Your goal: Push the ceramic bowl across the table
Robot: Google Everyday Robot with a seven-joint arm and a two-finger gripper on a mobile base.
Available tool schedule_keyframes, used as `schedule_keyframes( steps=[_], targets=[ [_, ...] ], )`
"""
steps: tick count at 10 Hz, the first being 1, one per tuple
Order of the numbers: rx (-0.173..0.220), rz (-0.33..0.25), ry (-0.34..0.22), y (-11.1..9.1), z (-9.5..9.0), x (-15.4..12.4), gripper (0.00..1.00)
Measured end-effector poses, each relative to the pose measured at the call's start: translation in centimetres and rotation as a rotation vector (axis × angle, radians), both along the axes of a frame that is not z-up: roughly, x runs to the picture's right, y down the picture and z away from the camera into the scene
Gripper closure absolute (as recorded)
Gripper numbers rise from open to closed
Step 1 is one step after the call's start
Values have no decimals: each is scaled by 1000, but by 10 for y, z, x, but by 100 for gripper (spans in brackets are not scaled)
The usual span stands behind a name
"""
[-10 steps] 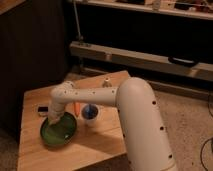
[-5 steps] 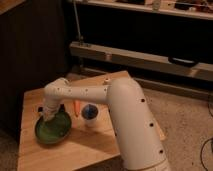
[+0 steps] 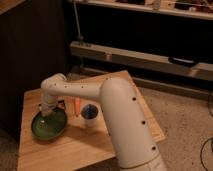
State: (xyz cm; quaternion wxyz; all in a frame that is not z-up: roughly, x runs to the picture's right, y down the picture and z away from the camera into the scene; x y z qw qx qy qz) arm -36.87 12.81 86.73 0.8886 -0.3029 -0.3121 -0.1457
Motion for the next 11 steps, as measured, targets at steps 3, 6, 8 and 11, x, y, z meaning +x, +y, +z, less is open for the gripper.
schedule_keyframes(
  steps=[3, 6, 8, 11],
  targets=[
    [10, 22, 15, -8, 6, -3, 100],
    [15, 41, 23, -10, 10, -7, 100],
    [20, 64, 29, -15, 14, -10, 100],
    [23, 130, -18, -34, -6, -1, 96]
  ],
)
